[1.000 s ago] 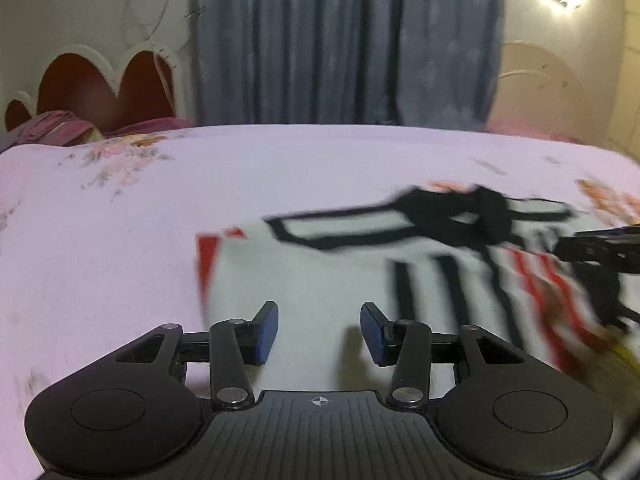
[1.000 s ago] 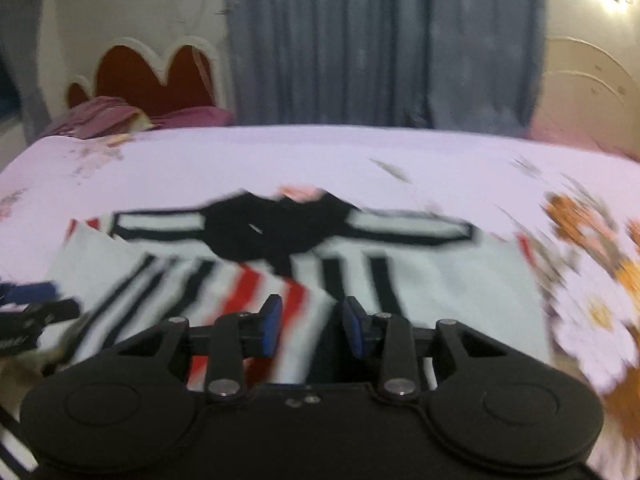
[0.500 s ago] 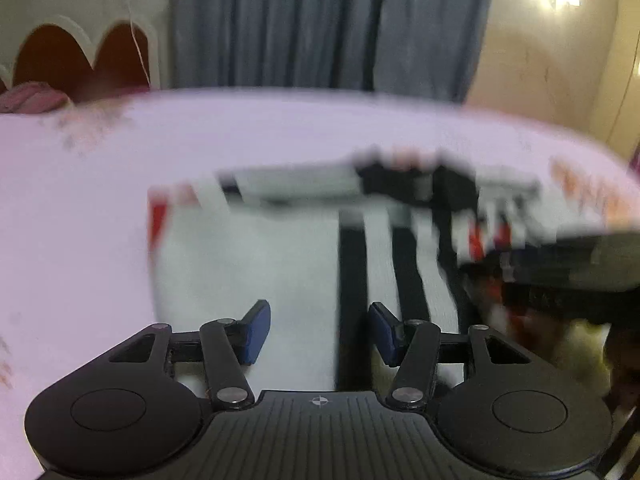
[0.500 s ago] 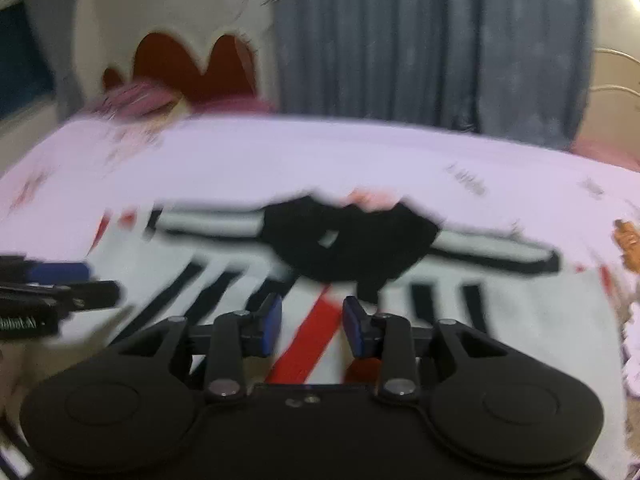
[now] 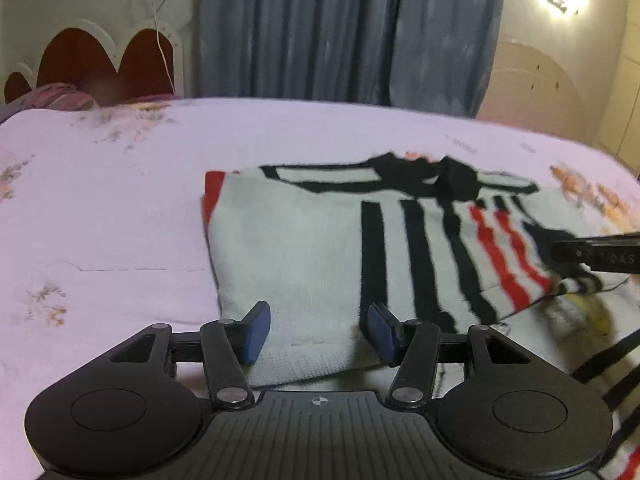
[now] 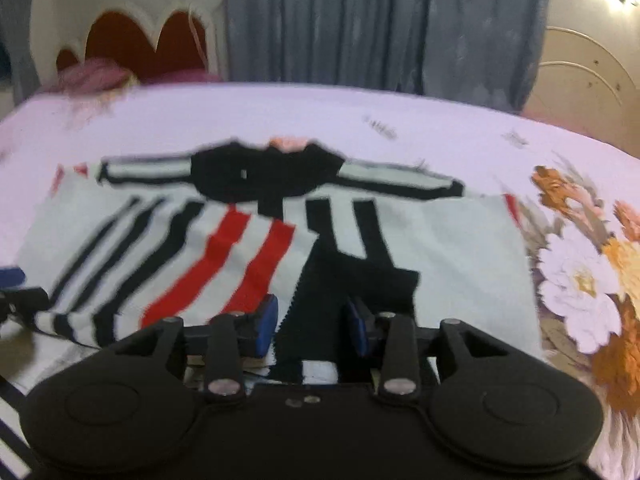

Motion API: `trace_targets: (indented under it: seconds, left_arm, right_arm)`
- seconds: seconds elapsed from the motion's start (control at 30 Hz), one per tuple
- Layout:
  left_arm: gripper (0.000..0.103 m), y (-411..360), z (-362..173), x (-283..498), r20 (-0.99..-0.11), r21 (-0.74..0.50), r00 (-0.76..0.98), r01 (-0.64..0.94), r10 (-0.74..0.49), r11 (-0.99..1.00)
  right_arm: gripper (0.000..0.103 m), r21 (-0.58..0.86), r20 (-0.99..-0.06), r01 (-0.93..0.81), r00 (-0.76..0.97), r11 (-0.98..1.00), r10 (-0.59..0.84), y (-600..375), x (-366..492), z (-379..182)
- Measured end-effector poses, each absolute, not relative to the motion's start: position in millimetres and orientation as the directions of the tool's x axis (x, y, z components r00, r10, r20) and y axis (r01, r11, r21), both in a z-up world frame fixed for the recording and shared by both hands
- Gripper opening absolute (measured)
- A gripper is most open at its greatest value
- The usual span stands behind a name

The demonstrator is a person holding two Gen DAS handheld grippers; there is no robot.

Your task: Fold small clothes

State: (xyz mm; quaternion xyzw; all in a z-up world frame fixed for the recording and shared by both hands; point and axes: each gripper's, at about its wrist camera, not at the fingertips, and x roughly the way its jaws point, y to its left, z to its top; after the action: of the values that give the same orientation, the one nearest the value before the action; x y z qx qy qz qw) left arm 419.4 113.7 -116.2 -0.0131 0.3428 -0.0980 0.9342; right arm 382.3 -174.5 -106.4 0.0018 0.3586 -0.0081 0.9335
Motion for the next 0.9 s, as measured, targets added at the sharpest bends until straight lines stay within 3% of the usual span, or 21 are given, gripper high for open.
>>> trace_targets:
  seconds: [0.13, 0.37, 0.5, 0.6, 0.83, 0.9]
  left_arm:
    - [0.054, 122, -116, 388, -0.628, -0.095, 0.750, 0.190, -0.207, 0.977]
    - [0.054, 140, -132, 325, -0.689, -0.060, 0.703, 0.191, -0.179, 0.980]
    - [0.063, 153, -134, 290, -0.687, -0.068, 0.708, 0.159, -0.162, 0.985]
    - [0.064, 153, -134, 269, -0.690, -0.068, 0.708, 0.141, -0.148, 0.988]
    - [0.064, 153, -136, 222, -0.714, -0.124, 0.682, 0.097, -0.156, 0.988]
    - [0.063, 159, -137, 208, -0.713, -0.201, 0.674, 0.068, -0.194, 0.977]
  right_arm:
    - [0.036, 0.016, -0.655, 0.074, 0.754, 0.997, -0.046, -189, 346, -98]
    - [0.042, 0.070, -0.675, 0.190, 0.732, 0.979, -0.094, -231, 286, -100]
    - [0.044, 0.100, -0.700, 0.222, 0.708, 0.970, -0.090, -249, 256, -108]
    - [0.045, 0.124, -0.718, 0.232, 0.692, 0.965, -0.074, -260, 233, -116]
    - [0.047, 0.201, -0.718, 0.240, 0.696, 0.950, -0.024, -278, 174, -126]
    - [0.047, 0.231, -0.722, 0.239, 0.692, 0.943, 0.002, -282, 152, -130]
